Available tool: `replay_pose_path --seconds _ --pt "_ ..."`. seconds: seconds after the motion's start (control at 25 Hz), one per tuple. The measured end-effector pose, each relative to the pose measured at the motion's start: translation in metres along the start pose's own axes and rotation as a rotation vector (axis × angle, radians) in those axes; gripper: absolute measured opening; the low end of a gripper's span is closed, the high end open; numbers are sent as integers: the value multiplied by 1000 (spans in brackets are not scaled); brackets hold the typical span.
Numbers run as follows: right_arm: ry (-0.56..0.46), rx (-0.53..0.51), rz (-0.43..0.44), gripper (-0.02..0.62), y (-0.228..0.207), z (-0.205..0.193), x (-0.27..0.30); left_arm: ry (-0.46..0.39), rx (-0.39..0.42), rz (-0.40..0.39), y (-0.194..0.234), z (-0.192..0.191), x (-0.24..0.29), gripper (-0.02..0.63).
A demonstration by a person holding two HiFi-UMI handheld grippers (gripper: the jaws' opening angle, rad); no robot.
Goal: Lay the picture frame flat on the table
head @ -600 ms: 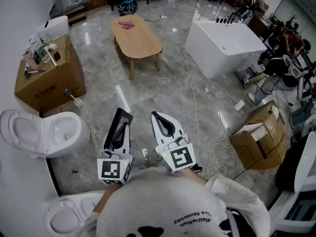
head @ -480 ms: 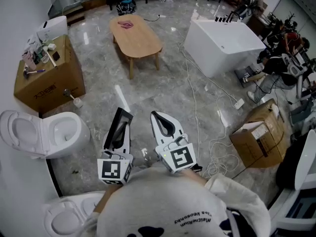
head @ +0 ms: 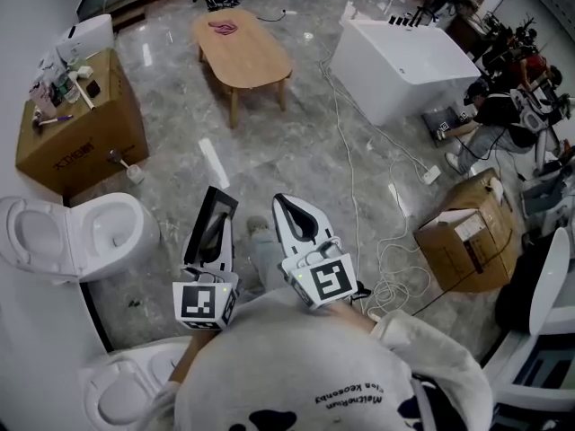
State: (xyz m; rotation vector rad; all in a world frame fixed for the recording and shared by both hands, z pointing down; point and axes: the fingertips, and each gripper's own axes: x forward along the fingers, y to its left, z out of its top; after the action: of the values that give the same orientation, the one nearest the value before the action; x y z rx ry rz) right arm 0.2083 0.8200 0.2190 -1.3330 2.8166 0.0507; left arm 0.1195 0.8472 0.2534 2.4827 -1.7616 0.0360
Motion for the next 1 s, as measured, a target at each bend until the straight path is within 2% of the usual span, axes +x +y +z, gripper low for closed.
replay_pose_path --seconds 0.08,0.24,0.52,1.0 --pt "25 -4 -1 11 -1 -3 9 -8 -1 8 9 1 4 18" --pt "-22 0 27 11 -5 1 38 -12 -9 31 29 4 22 18" --pt "-29 20 53 11 -45 -5 101 -15 5 74 63 12 80 18" --pt "-43 30 199 11 -119 -3 224 -38 10 192 110 35 196 18"
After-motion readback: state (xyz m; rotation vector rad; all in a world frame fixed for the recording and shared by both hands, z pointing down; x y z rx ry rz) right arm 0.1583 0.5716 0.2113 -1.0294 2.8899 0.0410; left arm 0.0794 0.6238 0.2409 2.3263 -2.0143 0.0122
